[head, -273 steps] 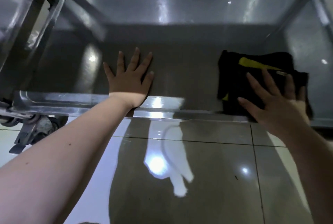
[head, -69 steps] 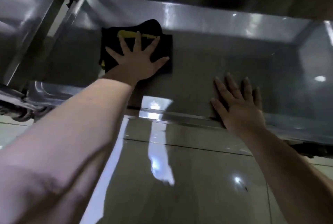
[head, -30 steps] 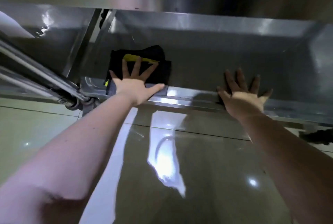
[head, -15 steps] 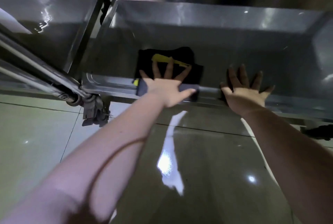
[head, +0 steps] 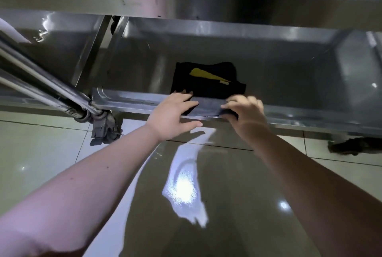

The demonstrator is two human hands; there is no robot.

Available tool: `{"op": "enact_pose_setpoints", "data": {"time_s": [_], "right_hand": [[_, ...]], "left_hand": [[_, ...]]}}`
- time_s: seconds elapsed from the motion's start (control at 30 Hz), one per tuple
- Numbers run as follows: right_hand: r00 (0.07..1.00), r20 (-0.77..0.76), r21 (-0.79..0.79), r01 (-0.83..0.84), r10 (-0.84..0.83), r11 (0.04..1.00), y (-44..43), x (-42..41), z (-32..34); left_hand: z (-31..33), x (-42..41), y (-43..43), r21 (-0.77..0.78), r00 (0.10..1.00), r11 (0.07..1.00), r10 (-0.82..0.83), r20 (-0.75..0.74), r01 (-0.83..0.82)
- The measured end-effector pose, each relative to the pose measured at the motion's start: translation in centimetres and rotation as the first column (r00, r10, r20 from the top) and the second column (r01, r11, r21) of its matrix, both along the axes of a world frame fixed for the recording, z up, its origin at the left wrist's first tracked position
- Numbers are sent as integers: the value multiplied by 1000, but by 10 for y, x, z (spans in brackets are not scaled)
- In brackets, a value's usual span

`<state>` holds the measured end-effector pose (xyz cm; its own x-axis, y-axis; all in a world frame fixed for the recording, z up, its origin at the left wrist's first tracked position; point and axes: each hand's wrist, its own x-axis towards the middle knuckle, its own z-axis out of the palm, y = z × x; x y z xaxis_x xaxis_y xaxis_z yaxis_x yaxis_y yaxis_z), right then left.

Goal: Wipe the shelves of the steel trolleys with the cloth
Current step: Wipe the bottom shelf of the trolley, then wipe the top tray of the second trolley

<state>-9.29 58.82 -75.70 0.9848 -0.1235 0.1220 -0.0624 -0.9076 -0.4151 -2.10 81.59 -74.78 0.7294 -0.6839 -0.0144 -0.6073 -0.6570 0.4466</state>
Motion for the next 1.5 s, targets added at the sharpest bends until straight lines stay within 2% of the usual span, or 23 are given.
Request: {"op": "enact_pose_setpoints", "data": {"time_s": [0.07,0.13,0.2,0.3,0.4,0.5,0.57,0.63,0.73,0.83,0.97,1.1,1.23,1.4,1.5], "right_hand": [[1000,-8,-25,16,-16,1000,1,4,13],[998,-9,-77,-56,55,996,5,8,28],[997,23,-33,-76,77,997,11,8,49],[1000,1,16,-20,20,1000,17,3,79],[997,-77,124,39,-30,992,19,-11,119],[977,-187,262,-46,98,964,28,-28,180],[936,-261,273,-162,235,948,42,-38,227],[908,-275,280,-241,318,929,59,-48,280],[910,-195,356,-281,365,891,89,-58,375],[874,-192,398,-347,447,849,117,-57,482],[860,-53,406,-446,508,798,146,-40,643],[846,36,332,-512,531,793,169,-16,814],[845,150,210,-534,513,819,184,2,965],[819,312,35,-516,481,856,196,19,1098],[815,402,12,-461,418,887,210,24,1153]], "left_hand": [[4,2,-7,51,999,999,-12,29,11],[13,5,-16,143,996,990,-26,87,13],[26,10,-21,189,993,981,26,119,-48],[55,7,-17,143,982,972,181,54,-187],[98,-11,-5,138,984,980,128,122,-144],[161,-30,23,183,992,979,77,102,-95],[211,-41,51,133,994,987,77,80,-87],[268,-53,79,64,992,995,68,102,-75],[370,-68,118,10,988,998,55,146,-57],[486,-84,154,40,985,998,35,168,-43],[653,-99,186,78,962,985,132,239,-155],[822,-95,202,-20,899,946,313,305,-323],[963,-91,211,-54,822,927,355,445,-371],[1094,-82,208,-2,703,892,358,615,-452],[1156,-81,209,23,604,848,359,712,-530]]}}
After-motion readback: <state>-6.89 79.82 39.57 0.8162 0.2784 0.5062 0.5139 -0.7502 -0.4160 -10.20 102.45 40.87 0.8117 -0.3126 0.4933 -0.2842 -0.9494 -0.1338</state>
